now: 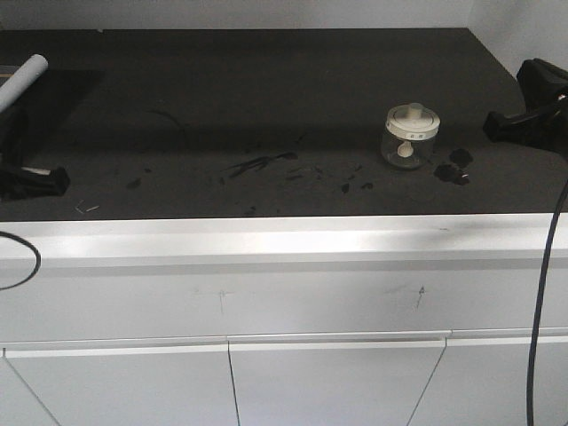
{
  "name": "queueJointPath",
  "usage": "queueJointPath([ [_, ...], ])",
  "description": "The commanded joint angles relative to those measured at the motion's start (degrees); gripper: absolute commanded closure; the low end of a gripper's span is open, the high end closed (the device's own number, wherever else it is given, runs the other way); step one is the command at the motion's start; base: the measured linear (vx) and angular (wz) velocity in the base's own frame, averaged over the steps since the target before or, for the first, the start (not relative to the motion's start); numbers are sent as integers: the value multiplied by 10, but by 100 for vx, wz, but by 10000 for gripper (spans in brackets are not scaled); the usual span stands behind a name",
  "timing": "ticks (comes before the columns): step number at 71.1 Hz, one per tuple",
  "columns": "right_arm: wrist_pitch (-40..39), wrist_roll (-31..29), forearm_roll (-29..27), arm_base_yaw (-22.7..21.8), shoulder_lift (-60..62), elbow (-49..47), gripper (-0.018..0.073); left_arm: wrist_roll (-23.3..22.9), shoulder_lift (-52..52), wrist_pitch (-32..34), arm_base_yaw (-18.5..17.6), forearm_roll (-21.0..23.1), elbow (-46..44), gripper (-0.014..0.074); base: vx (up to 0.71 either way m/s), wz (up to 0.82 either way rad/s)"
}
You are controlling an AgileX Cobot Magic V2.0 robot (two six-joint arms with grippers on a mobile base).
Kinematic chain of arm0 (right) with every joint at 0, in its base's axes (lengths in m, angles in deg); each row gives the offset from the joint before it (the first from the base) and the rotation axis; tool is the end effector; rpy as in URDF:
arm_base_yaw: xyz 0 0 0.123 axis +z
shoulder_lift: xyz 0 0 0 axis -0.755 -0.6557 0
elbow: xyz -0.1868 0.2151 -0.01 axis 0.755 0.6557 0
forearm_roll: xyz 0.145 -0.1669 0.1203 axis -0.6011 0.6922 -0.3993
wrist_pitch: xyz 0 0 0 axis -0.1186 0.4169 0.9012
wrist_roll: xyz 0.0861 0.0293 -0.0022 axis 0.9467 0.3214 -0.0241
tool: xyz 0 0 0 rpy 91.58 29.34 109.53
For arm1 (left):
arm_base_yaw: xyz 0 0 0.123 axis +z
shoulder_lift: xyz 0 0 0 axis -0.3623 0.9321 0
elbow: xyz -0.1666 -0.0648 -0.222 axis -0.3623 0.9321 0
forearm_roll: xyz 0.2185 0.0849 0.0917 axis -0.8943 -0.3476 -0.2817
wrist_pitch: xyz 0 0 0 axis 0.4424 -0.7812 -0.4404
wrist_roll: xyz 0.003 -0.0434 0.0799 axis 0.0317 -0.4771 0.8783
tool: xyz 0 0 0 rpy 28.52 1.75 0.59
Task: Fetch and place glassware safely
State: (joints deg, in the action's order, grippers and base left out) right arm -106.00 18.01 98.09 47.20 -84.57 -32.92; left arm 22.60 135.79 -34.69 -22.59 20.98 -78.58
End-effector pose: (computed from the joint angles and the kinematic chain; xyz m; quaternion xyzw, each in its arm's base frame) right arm 0.2839 0.0080 0.3164 -0.0653 0.6659 0.0442 0.7419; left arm 0.2669 -0.0140 0.2718 0.0403 0.6552 -0.0351 0.7536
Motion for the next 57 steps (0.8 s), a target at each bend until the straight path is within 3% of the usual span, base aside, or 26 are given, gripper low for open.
queueJointPath([
  [1,-69,-1,1,-1,14,11,560,-31,-19,48,-1,2,6,603,0,0],
  [18,-126,-3,20,-1,30,104,560,-33,-62,51,-1,-28,54,603,0,0],
  [31,-122,-3,75,-1,60,136,560,-32,-140,-45,-1,-34,72,603,0,0],
  [44,-90,2,94,-1,82,137,560,-32,-206,-136,-1,-62,73,603,0,0],
  [57,-89,2,94,-1,83,137,560,-32,-225,-143,-1,-61,73,603,0,0],
])
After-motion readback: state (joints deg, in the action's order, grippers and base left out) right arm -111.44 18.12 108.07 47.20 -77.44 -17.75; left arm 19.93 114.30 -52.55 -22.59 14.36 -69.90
